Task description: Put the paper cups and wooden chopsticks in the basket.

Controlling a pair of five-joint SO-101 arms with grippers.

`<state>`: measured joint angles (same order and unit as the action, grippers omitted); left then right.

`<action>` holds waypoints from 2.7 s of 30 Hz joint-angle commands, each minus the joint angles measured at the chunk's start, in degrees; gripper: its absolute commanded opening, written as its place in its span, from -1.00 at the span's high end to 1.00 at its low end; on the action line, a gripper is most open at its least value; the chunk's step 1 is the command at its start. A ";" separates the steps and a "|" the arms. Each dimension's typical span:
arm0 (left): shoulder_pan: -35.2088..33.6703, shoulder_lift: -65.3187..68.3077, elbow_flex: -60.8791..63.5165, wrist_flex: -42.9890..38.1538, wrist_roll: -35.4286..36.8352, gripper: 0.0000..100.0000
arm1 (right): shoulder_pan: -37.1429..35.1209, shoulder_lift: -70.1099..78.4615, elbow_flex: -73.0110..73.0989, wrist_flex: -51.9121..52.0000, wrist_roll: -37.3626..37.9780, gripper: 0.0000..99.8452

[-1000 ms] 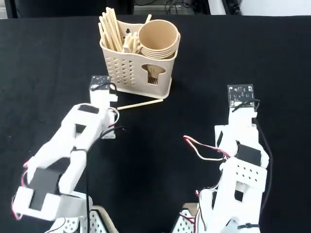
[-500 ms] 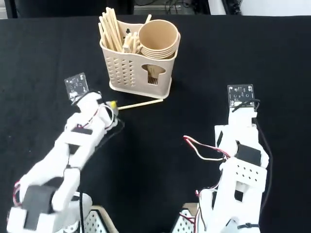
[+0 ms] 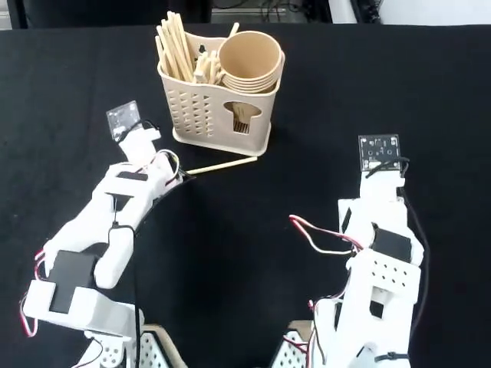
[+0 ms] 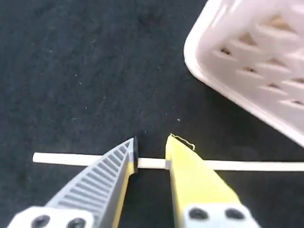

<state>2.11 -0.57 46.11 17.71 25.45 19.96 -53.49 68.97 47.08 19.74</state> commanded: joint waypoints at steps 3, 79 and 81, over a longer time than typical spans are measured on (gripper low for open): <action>-0.31 -5.45 1.89 4.22 -3.78 0.76 | -0.88 -0.57 -0.48 -1.23 0.35 0.95; 10.15 8.18 -12.26 0.79 -10.64 0.86 | -3.52 -0.57 4.70 -9.85 0.35 0.95; 10.59 8.18 -11.82 0.79 -10.90 0.88 | -4.75 -0.57 5.05 -10.02 0.35 0.95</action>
<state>12.84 7.69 37.58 16.84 14.81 17.23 -53.49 74.15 38.73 19.74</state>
